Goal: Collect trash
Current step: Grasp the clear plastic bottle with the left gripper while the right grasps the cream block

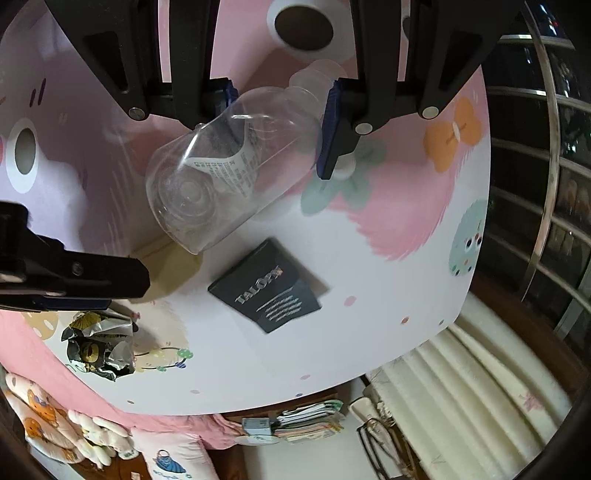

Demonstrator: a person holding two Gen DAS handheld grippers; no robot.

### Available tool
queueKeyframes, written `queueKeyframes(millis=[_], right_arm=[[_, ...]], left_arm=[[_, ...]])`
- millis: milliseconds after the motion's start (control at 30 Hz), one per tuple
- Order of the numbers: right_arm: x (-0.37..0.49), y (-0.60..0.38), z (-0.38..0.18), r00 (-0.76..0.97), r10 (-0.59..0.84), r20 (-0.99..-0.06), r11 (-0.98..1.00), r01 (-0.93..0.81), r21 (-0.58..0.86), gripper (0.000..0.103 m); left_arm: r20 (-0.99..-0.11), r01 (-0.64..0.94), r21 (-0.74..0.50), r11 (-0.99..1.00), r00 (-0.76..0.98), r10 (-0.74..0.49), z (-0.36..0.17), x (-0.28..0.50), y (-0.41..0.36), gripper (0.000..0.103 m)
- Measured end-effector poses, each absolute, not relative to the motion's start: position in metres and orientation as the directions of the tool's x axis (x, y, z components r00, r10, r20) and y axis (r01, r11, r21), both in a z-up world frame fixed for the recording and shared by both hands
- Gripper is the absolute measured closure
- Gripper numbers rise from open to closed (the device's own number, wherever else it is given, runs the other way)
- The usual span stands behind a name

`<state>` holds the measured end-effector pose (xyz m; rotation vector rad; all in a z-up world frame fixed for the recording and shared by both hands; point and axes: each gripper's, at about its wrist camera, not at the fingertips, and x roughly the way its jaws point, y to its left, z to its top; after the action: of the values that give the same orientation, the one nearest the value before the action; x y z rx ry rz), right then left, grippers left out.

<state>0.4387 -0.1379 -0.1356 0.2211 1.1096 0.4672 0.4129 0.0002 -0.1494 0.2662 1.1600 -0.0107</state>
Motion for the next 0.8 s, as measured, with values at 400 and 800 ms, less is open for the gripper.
queueKeyframes(millis=[400, 800], right_arm=[[0.439, -0.117, -0.151, 0.399, 0.429, -0.81, 0.903, -0.16, 0.399, 0.033], [0.447, -0.078, -0.165, 0.449, 0.255, -0.857, 0.961, -0.213, 0.174, 0.032]], left_arm=[[-0.911, -0.017, 0.082, 0.996, 0.404, 0.082, -0.133, 0.373, 0.029, 0.067], [-0.907, -0.116, 0.007, 0.993, 0.418, 0.055, -0.128, 0.367, 0.047, 0.067]])
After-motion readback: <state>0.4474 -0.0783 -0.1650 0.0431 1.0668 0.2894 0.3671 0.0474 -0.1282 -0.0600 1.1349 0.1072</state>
